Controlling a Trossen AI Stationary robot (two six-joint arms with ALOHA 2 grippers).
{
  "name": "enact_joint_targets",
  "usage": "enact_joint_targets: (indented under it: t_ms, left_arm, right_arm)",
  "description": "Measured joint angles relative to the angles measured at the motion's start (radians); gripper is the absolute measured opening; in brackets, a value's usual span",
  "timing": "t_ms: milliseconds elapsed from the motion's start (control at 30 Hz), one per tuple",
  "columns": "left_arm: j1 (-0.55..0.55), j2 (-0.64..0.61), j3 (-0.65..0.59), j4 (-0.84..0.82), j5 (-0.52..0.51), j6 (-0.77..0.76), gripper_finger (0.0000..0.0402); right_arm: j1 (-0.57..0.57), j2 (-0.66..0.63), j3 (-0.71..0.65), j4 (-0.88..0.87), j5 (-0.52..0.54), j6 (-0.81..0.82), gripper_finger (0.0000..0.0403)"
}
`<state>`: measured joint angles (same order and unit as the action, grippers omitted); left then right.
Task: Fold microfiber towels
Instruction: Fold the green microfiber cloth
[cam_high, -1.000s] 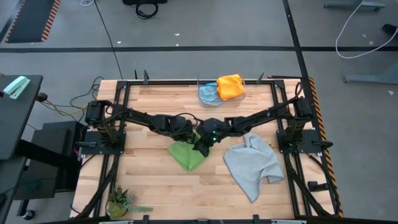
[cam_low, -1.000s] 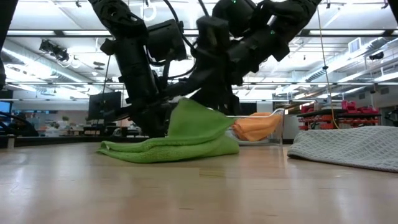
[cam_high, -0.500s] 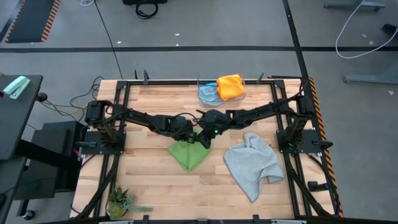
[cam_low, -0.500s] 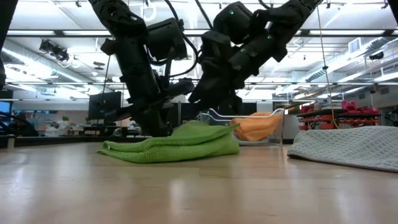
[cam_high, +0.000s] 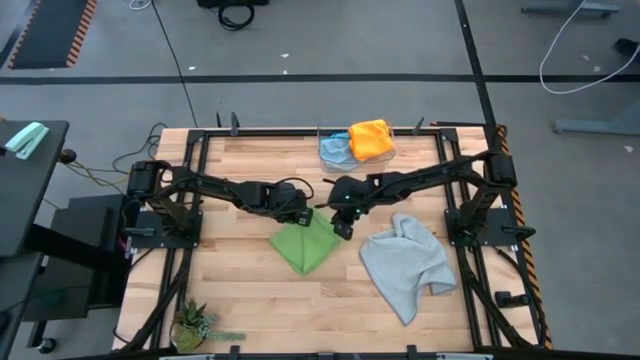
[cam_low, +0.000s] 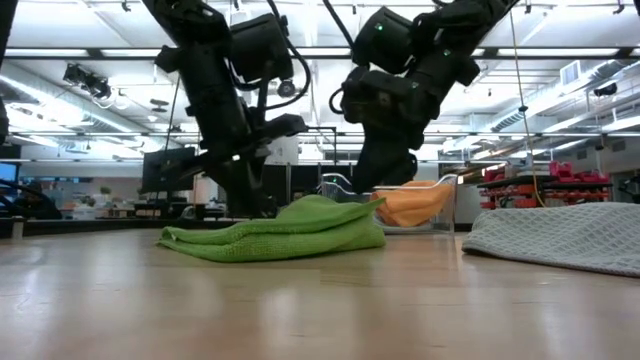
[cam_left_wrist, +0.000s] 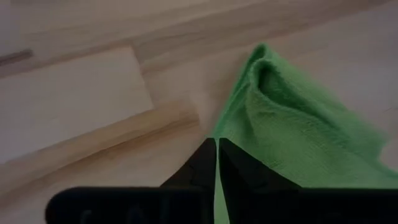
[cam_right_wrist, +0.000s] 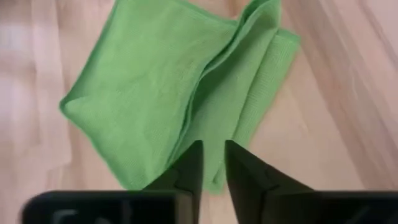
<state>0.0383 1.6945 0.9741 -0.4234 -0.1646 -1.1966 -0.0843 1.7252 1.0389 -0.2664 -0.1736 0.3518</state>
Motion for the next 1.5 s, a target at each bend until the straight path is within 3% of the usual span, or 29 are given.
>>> enact_joint_targets:
  t_ms: [167,333,533,733,933,1167,1367,1500]
  left_arm:
    - [-0.018,-0.018,0.0,0.009,0.0,-0.031,0.0011]
    - [-0.085,-0.089,0.0,0.014,-0.023,-0.083,0.0006]
    - [-0.26,-0.201,0.0,-0.024,-0.113,-0.221,0.002]
    - [-0.445,-0.219,0.001,0.159,-0.186,-0.31,0.0006]
    - [-0.532,-0.172,0.002,0.308,-0.265,-0.357,0.0011]
    - [-0.541,-0.009,0.05,0.3,-0.269,-0.435,0.0009]
    - [-0.498,0.109,0.18,0.281,-0.253,-0.321,0.0006]
    - [-0.471,0.131,0.229,0.212,-0.254,-0.286,0.0008]
  right_arm:
    - [-0.03,0.003,-0.003,0.009,-0.003,-0.031,0.0007]
    - [-0.043,0.003,-0.017,0.013,-0.067,-0.104,0.0005]
    - [-0.089,0.004,-0.058,0.092,-0.188,-0.122,0.0003]
    - [-0.109,0.004,-0.053,0.168,-0.235,-0.123,0.0002]
    - [-0.137,0.017,-0.051,0.173,-0.265,-0.15,0.0001]
    - [-0.134,0.037,-0.053,0.132,-0.3,-0.173,0.0]
    - [-0.105,0.052,-0.056,0.025,-0.291,-0.167,0.0]
    - [-0.047,0.049,-0.08,0.048,-0.272,-0.153,0.0]
